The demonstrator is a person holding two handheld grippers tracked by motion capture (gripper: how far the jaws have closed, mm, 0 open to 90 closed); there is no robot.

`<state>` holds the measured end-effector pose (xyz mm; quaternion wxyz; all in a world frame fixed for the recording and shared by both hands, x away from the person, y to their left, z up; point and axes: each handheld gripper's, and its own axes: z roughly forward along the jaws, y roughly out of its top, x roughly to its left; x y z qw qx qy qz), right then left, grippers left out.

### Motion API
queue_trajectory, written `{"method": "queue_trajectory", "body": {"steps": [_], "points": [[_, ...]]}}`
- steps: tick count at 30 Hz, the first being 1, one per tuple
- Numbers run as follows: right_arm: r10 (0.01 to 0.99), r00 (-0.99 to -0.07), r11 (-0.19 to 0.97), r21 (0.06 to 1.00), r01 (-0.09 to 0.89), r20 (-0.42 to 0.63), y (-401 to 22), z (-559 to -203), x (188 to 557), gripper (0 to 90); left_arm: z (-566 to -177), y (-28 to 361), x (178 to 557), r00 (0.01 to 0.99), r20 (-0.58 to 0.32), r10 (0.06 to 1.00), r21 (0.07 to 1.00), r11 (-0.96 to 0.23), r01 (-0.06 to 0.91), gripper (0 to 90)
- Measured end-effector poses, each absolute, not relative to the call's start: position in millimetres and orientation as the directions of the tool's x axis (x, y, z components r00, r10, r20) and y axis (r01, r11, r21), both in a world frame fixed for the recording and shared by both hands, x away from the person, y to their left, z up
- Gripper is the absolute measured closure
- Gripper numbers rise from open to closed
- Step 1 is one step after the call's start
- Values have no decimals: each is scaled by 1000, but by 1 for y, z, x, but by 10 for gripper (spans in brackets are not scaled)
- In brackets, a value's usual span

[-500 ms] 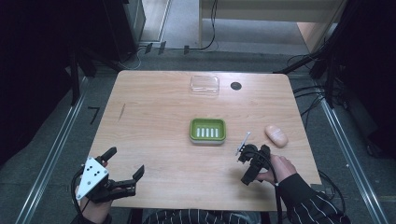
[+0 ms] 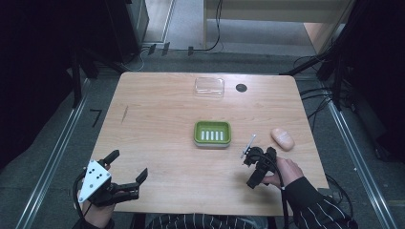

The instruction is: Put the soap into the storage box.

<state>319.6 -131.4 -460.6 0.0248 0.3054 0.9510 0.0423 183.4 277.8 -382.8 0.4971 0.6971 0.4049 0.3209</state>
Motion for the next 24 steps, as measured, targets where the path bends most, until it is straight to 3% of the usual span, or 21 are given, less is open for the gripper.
{"method": "queue_trajectory", "body": {"steps": [24], "points": [[614,-787,787,116,606,-54,-140,-451,329,10,-383,281,180,461,46,886,953,-177,244,0]]}}
